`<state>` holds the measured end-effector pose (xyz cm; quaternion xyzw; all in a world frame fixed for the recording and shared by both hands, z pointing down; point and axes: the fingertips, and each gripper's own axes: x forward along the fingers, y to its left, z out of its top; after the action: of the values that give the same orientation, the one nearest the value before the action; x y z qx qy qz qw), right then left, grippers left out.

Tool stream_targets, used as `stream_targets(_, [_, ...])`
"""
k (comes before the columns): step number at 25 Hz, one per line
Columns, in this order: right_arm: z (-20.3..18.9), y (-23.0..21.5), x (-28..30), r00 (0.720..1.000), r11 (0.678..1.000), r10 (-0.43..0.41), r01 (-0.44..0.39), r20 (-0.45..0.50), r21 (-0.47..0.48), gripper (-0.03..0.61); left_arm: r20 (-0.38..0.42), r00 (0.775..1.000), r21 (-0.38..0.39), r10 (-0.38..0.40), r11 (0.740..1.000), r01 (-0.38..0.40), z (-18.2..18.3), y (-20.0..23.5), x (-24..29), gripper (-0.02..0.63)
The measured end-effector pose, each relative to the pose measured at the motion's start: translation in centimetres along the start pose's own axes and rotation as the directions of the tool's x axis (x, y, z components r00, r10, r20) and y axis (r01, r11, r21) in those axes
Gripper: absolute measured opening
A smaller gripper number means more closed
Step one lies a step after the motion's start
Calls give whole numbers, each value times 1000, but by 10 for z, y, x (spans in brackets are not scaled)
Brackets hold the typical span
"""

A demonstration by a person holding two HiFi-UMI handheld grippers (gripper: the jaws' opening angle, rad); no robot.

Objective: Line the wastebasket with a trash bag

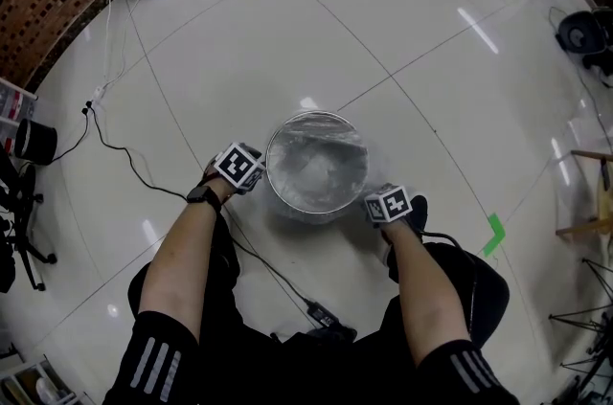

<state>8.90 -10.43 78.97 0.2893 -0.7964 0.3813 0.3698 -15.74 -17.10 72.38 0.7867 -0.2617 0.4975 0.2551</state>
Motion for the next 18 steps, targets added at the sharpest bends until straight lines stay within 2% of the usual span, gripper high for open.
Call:
stream_targets(3, [-10, -3, -6, 998, 999, -9, 6, -67, -52, 115, 5, 1000, 11, 9, 1000, -9, 3, 4, -6, 121])
stream_targets(7, [-19, 3, -27, 991, 990, -18, -1, -131, -143, 127, 27, 999, 28, 47, 998, -48, 6, 17, -34, 120])
stream_targets(10, [-29, 0, -46, 982, 983, -63, 30, -178, -183, 135, 66, 995, 36, 75, 996, -78, 17, 25, -59, 120])
stream_targets(14, [-20, 11, -79, 978, 965, -49, -6, -203, -262, 135, 163, 984, 90, 76, 992, -91, 56, 18, -95, 120])
stream_targets(18, [-4, 10, -117, 969, 953, -27, -49, -245, -299, 135, 203, 979, 159, 36, 985, -70, 92, 3, -110, 114])
